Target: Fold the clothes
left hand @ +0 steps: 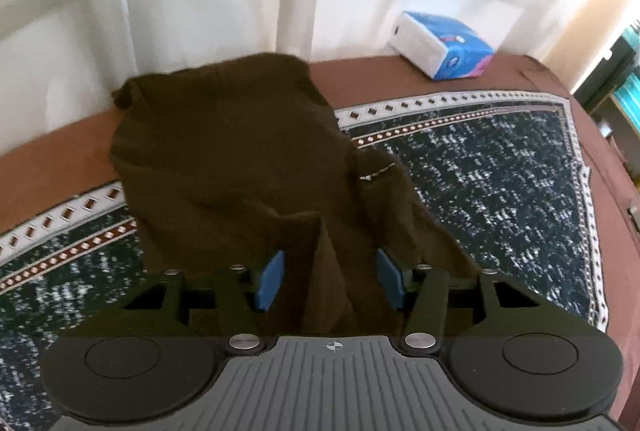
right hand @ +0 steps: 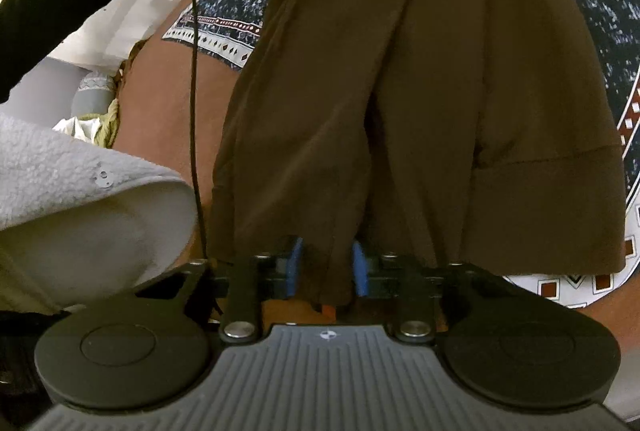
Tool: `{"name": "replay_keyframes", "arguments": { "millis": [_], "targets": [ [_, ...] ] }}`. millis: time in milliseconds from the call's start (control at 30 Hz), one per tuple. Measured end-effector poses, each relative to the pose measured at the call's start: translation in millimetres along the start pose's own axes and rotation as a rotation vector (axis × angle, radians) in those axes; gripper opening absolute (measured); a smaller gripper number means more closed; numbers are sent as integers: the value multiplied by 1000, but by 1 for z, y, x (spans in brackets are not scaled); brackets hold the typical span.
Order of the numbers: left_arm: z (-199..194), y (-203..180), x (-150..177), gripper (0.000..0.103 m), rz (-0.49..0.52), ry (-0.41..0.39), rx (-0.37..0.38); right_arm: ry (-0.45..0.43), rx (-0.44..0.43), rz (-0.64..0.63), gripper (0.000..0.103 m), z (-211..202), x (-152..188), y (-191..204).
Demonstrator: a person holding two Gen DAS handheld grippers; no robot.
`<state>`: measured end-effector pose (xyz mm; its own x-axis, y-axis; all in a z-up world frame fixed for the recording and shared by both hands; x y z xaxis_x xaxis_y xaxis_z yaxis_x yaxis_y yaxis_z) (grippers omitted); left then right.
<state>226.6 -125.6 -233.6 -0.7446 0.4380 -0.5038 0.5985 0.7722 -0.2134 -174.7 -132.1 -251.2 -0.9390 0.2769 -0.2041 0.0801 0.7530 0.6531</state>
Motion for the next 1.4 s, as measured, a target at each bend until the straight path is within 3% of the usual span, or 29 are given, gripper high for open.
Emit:
{"name": "replay_keyframes", "arguments": {
  "millis": [33, 200, 367, 400, 467, 500, 633, 800, 1000, 1100, 1233, 1400],
  "targets": [
    [2, 3, -2, 2, -25, -9, 8, 0, -5, 8, 7, 0, 0, -1],
    [0, 28, -14, 0, -196, -83, 45, 4, -21, 9, 2, -6, 5, 2],
    [17, 44, -6, 0, -190, -60, -22, 44, -4, 24, 2, -2, 11, -12],
    [18, 45, -5, 1, -203, -63, -20, 54, 1, 21, 2, 1, 11, -13],
    [15, 49, -5, 21, -246, -65, -2, 75, 11, 6, 2, 4, 12, -13],
    [11, 50, -6, 25, -253, -62, 4, 84, 11, 2, 4, 4, 11, -12],
    [-33, 52, -8, 58, -161, -131, -16, 90, 34, -27, 18, -12, 8, -7],
    [-92, 57, 20, 60, -91, -169, -4, -38, 88, -3, 23, -56, -7, -14],
    [-132, 50, 123, 62, -67, -44, 76, -167, 219, 24, 40, -95, -19, -31],
    [-147, 39, 181, 63, -68, 36, 122, -187, 270, 24, 41, -104, -19, -36],
    [-163, 28, 251, 63, -90, 135, 155, -174, 346, -9, 50, -104, -14, -42],
    [-185, 19, 292, 68, -187, 126, 127, -156, 395, 0, 51, -103, -12, -68]
  ]
}}
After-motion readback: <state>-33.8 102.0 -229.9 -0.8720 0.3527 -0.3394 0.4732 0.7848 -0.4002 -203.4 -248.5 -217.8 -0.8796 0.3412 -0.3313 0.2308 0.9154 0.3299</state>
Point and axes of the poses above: each gripper's, at about its wrist camera, not at the fingertips, and z roughly the way its jaws point, y to its left, x to its underside, the point moved 8 cm from there along z, roughly the way its jaws point, and after that the axes turned 3 degrees about -x, right-handed, at the moved point
